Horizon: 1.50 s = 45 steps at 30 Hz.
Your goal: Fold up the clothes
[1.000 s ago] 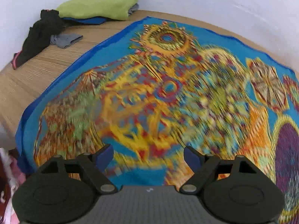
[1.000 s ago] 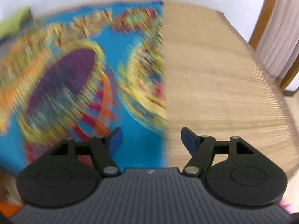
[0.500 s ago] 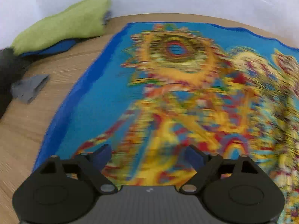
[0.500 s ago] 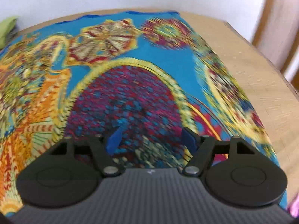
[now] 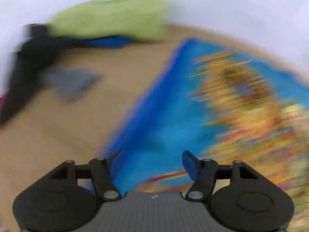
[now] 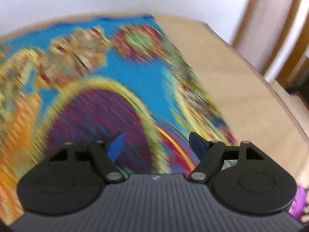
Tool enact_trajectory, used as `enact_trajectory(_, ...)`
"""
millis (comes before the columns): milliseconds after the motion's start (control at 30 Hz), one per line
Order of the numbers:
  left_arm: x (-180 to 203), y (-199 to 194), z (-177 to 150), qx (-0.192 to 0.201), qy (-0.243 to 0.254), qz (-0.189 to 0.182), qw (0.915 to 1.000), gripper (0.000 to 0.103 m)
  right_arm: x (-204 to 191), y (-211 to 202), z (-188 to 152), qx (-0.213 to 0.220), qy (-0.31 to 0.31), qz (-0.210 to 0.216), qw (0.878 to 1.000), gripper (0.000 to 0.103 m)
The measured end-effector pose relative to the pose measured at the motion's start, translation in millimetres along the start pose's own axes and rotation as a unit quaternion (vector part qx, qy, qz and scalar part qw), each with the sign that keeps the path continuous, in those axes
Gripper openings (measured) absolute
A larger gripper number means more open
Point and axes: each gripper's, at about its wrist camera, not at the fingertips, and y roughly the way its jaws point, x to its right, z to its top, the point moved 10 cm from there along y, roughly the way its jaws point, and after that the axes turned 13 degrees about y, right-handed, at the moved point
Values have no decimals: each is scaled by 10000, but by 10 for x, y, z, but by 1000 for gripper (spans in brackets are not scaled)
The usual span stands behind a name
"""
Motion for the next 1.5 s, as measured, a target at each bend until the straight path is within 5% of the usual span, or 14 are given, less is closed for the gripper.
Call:
enact_trajectory(133, 1083, 307, 263, -28, 528, -1239, 9909, 75, -647, 325, 235, -15, 16, 688, 9976, 76)
enact_trajectory(233, 1487, 602, 254, -132, 1357, -687, 9883, 75, -1025, 607, 269, -169, -62, 946, 9953, 76)
enact_trajectory(267, 1519, 721, 240, -234, 1514, -373, 9875, 84, -1101, 697, 248, -233, -151, 930, 9953, 76)
enact_trajectory(400, 814, 837, 288, -255, 781, 452, 9956, 92, -1029, 852, 281, -112, -216, 709, 9972, 80)
enact_trajectory(533, -172, 914, 383, -489, 15, 1335, 9898, 99, -445, 945, 444, 88, 46, -81, 9999, 80)
enact_trajectory(600, -526, 883, 453, -609, 116, 1956, 9787, 95, -143, 993, 540, 230, 69, -671, 9975, 80)
enact_trajectory(667, -680, 851, 517, -795, 136, 2179, 9726, 73, 115, 1036, 640, 360, -42, -1389, 9896, 80)
enact_trajectory(733, -538, 816, 555, -673, -259, 1519, 9858, 68, 172, 1026, 715, 310, -111, -1553, 9873, 73)
enact_trajectory(867, 217, 757, 669, -317, -414, -49, 9986, 71, -596, 896, 711, 175, 62, 270, 9995, 73)
enact_trajectory(1000, 1288, 748, 702, -33, 258, -1303, 9911, 71, -1517, 863, 501, -190, -254, 1706, 9848, 73)
enact_trajectory(1133, 1594, 924, 573, -22, 1150, -695, 9909, 75, -1645, 964, 441, 103, -961, 1403, 9854, 75)
enact_trajectory(1267, 1178, 1096, 542, -28, 1042, -19, 9946, 93, -889, 1141, 696, 441, -528, 115, 9976, 77)
enact_trajectory(1400, 781, 1128, 586, -116, 660, 394, 9970, 95, -1220, 896, 482, 232, -542, 682, 9959, 76)
enact_trajectory(1500, 646, 1061, 593, -286, 407, 349, 9982, 80, -1466, 704, 321, 74, -550, 1106, 9923, 74)
